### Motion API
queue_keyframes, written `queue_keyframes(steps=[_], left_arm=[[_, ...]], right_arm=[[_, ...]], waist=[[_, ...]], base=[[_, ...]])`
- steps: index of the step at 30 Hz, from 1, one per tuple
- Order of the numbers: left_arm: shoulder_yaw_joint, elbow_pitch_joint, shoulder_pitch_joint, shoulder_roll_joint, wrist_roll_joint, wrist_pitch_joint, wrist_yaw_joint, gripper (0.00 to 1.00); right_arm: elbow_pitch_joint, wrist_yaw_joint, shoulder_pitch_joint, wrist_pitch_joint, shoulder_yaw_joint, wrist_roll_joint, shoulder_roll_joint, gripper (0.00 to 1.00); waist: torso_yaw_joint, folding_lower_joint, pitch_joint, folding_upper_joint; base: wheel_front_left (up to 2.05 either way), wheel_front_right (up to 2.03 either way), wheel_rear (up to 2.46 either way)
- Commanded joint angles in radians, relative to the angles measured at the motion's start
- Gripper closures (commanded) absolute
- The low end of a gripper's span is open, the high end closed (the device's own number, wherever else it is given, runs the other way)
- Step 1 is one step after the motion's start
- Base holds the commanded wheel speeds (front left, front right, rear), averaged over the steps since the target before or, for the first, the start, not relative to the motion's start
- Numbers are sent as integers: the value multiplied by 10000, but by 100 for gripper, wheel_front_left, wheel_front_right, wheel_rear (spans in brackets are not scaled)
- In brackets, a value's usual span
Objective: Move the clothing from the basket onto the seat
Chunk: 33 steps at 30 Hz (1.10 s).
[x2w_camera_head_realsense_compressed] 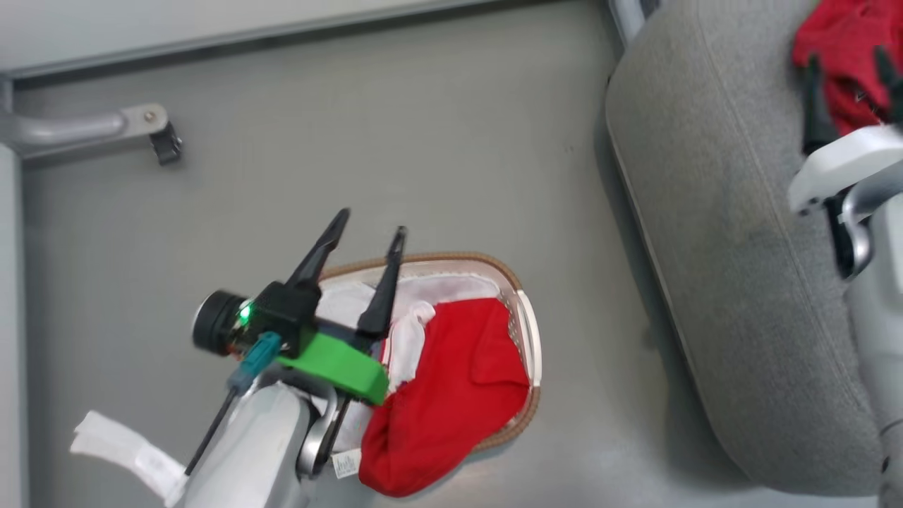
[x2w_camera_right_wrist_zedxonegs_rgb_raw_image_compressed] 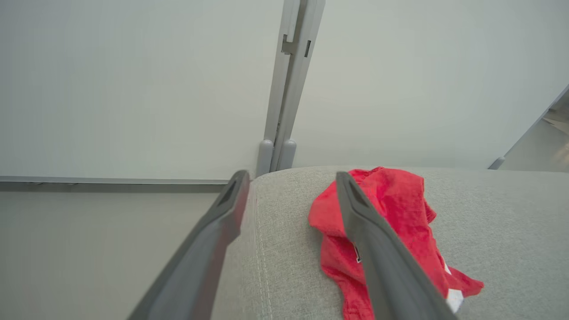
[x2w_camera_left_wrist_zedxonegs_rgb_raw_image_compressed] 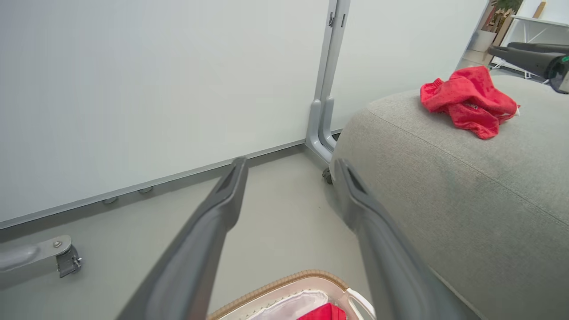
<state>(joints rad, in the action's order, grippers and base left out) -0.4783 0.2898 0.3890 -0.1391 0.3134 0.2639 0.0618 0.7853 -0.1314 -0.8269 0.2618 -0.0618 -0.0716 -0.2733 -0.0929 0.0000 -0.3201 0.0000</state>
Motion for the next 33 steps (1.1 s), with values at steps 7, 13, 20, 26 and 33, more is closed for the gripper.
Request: queue_keyframes(steps=[7, 13, 20, 26, 33], left_arm=[[1605, -245, -1538, 92, -79, 8, -364, 0], [2895, -511, -2803, 154, -294, 10, -517, 0], [3900, -741, -4009, 480, -439, 10, -424, 0], [4026, -706, -4543, 668, -657, 8, -184, 0], [4056, -678, -4737, 798, -745, 10, -18, 0]], right_arm=[[-855, 14, 1662, 47, 306, -409, 960, 0], [-1769, 14, 3287, 47, 831, -490, 1785, 0], [-2817, 14, 5106, 48, 1104, -857, 2185, 0], [-3501, 14, 6311, 48, 1658, -1712, 2203, 0], [-3825, 14, 6983, 48, 1915, -2011, 2208, 0]], waist=[[937, 0, 1812, 0], [1059, 0, 2243, 0], [1162, 0, 2702, 0], [1220, 0, 3046, 0], [1200, 0, 3150, 0]], base=[[0, 0, 0], [0, 0, 0], [0, 0, 0], [0, 0, 0], [0, 0, 0]])
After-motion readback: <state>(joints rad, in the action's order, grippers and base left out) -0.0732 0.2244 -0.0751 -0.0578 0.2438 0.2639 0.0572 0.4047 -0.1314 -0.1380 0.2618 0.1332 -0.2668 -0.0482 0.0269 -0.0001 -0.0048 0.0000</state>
